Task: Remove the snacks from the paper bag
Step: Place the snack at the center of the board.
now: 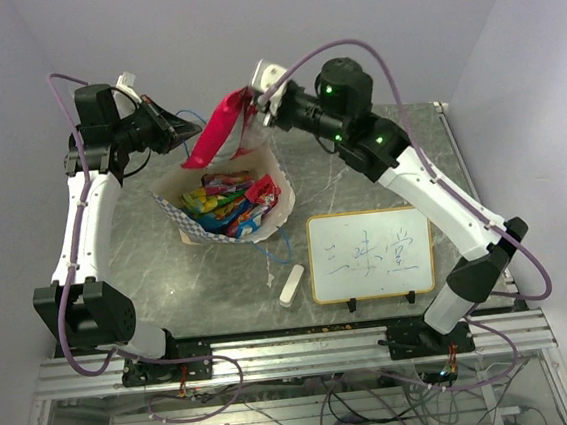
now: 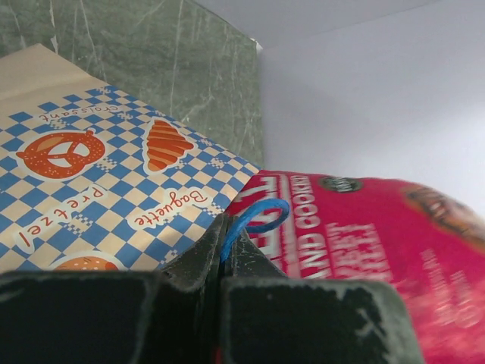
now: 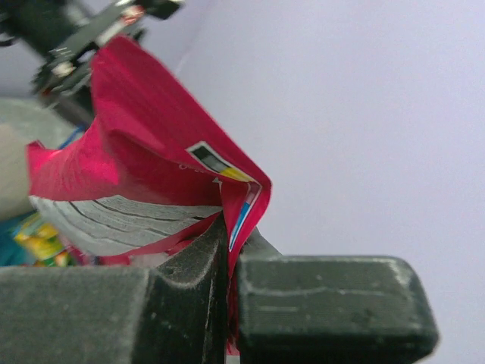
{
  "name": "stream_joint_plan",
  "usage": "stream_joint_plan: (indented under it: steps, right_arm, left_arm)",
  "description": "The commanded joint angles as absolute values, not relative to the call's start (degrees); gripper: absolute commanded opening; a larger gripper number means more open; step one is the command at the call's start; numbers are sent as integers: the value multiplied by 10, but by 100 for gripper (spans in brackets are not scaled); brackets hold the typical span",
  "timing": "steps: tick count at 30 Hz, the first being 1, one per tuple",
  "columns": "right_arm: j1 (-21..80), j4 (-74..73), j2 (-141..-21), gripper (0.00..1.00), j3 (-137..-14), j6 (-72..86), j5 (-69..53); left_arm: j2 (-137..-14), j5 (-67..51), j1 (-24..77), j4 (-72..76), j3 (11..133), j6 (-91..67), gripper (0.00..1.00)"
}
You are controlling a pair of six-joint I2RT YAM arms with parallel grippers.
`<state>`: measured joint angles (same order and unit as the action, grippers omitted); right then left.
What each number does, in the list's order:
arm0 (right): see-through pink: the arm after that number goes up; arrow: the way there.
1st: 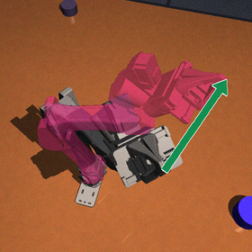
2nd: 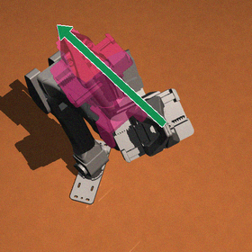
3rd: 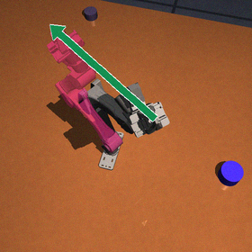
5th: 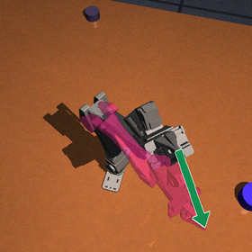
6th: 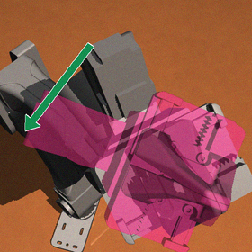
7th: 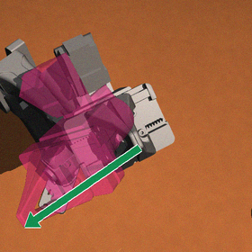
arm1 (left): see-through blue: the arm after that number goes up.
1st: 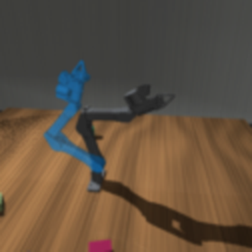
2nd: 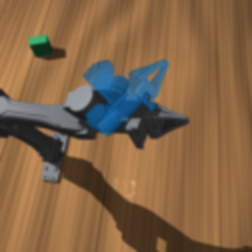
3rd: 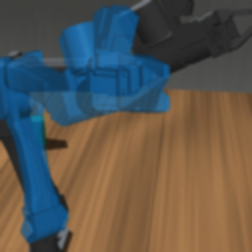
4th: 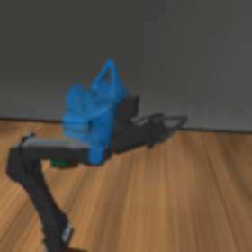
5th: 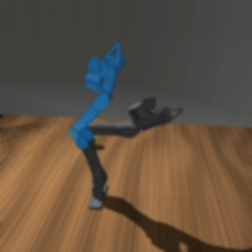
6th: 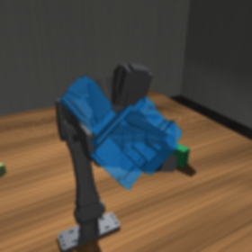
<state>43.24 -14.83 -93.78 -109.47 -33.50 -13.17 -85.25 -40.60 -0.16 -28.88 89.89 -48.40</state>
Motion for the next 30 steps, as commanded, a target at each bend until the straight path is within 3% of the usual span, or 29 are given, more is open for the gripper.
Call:
stream_joint_plan:
  steps: [1,12,21,30]
  right_arm:
    - [391,-91,-900,0,-1127,-301,-44]
    - [232,-87,-894,0,-1068,-247,133]
    - [98,-55,-994,0,-983,-251,153]
    - [26,-39,-1073,0,-984,-279,164]
  left_arm:
    - [-850,-414,-4,-290,922,-478,7]
    - [-854,-417,-6,-291,932,-475,7]
    - [-858,-436,-8,-279,929,-478,7]
    - [-867,-437,-13,-278,933,-475,7]
